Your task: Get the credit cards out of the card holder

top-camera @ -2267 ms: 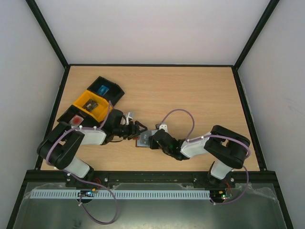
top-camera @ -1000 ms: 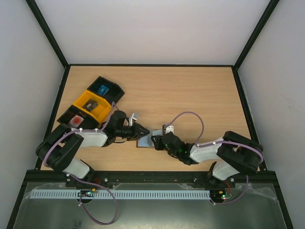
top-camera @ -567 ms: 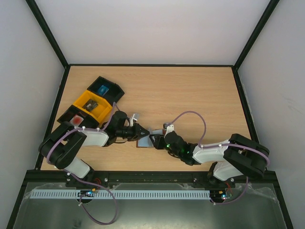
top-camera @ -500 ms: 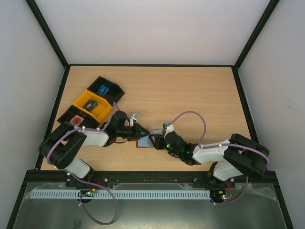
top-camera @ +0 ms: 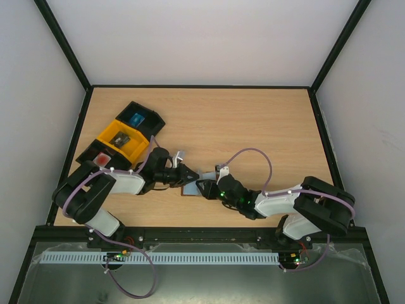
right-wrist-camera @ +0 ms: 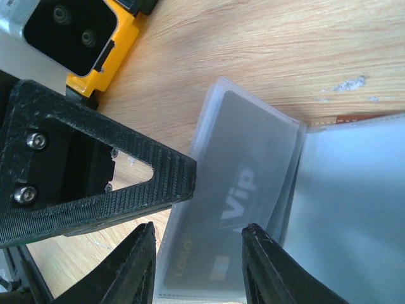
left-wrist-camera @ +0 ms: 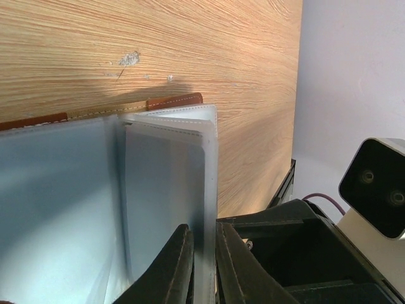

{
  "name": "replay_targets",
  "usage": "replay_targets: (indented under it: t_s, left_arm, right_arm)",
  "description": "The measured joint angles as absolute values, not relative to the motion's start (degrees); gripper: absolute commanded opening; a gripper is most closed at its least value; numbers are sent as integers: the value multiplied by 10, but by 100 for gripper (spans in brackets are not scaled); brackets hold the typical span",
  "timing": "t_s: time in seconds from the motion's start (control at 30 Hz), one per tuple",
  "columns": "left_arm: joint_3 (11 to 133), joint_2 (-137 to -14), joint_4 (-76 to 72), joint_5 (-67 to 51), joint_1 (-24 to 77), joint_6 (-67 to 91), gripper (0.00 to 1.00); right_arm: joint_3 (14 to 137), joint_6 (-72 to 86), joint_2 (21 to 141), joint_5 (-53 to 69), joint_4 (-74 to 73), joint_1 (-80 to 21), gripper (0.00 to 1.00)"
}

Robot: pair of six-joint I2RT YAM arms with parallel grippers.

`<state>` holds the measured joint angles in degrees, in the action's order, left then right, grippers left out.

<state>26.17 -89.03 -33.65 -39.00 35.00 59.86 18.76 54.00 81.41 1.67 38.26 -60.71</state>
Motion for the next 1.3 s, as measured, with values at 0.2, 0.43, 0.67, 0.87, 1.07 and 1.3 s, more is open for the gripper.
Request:
replay_targets:
  t_s: [0.2,0.43,0.67,0.87,1.07,1.3]
  left_arm:
    - [262,-893,-338,-390,351,599,22]
    - [262,-895,-337,-389,351,600,26]
    - [262,-895,-329,-384,351,595,30]
    - [262,-895,-320,-380,351,591,28]
    - [262,-895,-318,-379,351,589,29]
    - [262,-895,-317,-379,351,589,26]
  right_arm:
    - [188,543,816,15,382,-607,27]
    - [188,542,804,-1,365,-607,25]
    - [188,542,792,-13,352,-607,24]
    - [188,540,790,-22,346,-607,23]
    - [188,540,790,-25,343,-607,24]
    - [188,535,787,-12,342,-607,32]
